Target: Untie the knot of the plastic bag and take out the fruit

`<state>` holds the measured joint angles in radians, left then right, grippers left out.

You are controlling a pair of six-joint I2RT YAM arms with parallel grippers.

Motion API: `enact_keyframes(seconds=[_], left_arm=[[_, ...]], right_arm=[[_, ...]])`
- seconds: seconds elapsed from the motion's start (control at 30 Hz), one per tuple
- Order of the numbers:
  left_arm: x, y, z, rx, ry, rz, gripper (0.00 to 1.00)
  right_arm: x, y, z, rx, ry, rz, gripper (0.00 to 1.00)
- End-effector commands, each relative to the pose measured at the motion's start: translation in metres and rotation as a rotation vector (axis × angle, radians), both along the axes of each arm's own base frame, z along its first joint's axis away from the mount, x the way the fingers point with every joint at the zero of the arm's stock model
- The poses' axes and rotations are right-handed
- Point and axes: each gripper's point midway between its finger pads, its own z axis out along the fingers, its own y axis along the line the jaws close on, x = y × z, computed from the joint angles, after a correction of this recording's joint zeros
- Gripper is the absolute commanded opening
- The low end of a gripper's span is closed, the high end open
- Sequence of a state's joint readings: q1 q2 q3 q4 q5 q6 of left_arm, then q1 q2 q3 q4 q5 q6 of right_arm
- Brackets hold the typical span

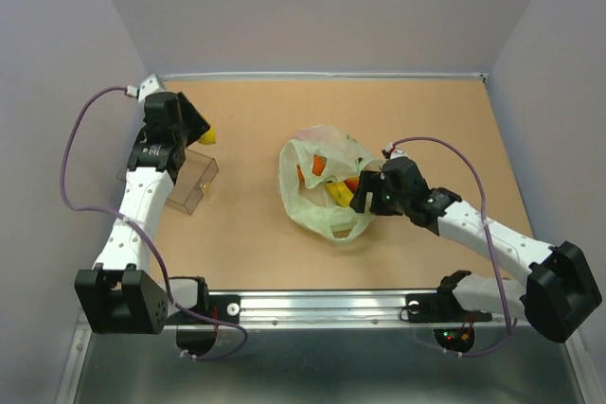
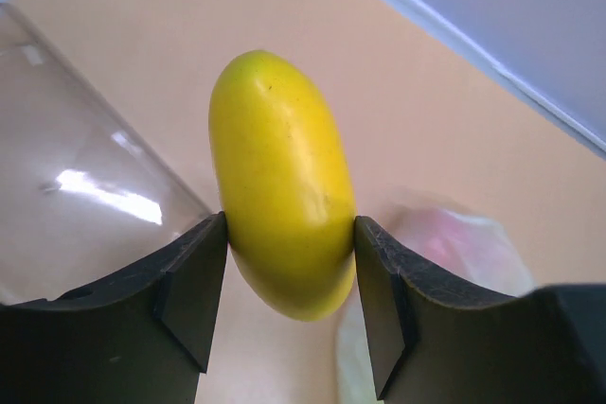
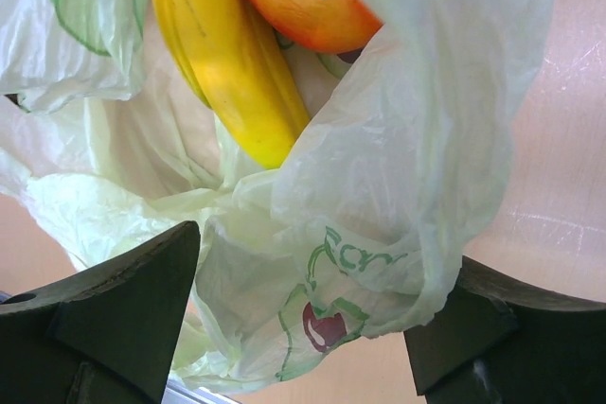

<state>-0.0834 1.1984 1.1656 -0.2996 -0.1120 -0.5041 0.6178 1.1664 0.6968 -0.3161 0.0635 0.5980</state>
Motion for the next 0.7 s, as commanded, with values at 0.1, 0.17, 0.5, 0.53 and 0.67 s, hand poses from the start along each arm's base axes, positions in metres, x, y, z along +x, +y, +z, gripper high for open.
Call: enact_keyframes(seconds=[0.1,0.17,0.5,0.53,0.67], left_arm=[[0.003,0.105,-0.065,0.013,0.081,0.312,0.09],[0.006,0.119,-0.088,0.003,0.127,0.334,0.15],[0.033,0.112,-0.169,-0.068,0.293,0.242,0.34],[0.031,0.111,-0.176,-0.077,0.308,0.239,0.37],[0.024,0.104,-0.176,-0.103,0.299,0.232,0.48]], right_arm=[[0.001,0.009,0.027,0.043,-0.053,0.033,0.85],[0.000,0.008,0.027,0.043,-0.054,0.034,0.84],[-0.001,0.007,0.028,0.041,-0.059,0.036,0.85],[-0.001,0.007,0.030,0.043,-0.061,0.035,0.85],[-0.002,0.005,0.031,0.048,-0.065,0.023,0.85]])
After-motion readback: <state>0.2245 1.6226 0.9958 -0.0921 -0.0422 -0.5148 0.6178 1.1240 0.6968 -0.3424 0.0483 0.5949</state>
